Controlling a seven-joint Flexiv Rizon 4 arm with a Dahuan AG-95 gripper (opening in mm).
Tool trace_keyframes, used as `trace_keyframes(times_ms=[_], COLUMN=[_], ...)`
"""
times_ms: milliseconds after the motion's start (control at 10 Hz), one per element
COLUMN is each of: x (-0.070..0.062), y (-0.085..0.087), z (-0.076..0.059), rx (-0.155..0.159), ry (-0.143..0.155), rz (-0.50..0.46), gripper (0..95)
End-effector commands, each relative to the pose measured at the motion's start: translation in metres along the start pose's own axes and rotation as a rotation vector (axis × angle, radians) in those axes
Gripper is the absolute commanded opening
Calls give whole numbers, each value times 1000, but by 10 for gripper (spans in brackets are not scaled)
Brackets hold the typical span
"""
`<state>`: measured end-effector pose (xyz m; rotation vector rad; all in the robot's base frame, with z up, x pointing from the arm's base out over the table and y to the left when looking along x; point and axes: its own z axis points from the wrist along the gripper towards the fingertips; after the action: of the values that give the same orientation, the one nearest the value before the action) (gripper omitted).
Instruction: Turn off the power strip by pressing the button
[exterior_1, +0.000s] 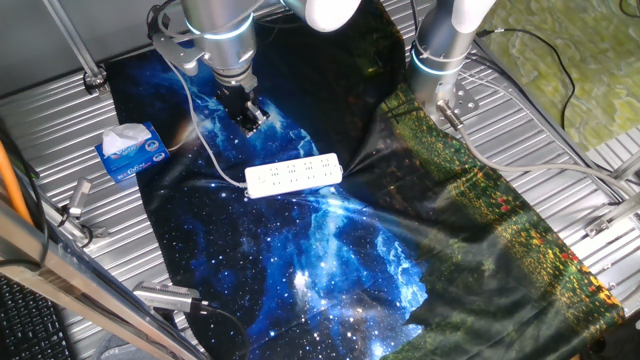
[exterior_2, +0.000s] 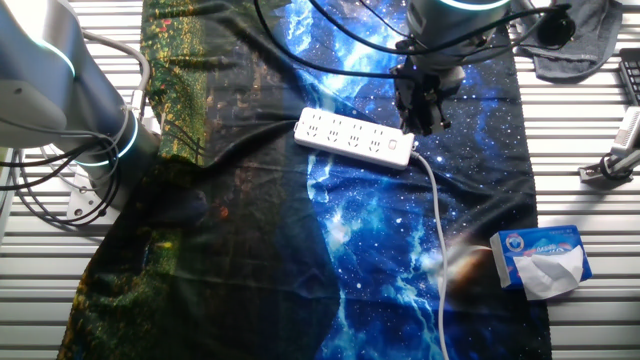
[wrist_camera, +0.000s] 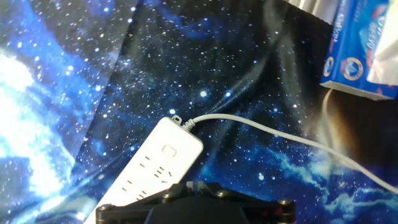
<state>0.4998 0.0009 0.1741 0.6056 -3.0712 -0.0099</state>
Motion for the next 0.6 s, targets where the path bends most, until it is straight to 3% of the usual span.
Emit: trace_keyframes(times_ms=[100, 300, 600], x=[0, 0, 0], y=[0, 1, 1], z=[0, -1, -1], rx=[0, -9, -13], ry=[2, -2, -3], rz=[-13, -113, -360], gripper=[0, 0, 0])
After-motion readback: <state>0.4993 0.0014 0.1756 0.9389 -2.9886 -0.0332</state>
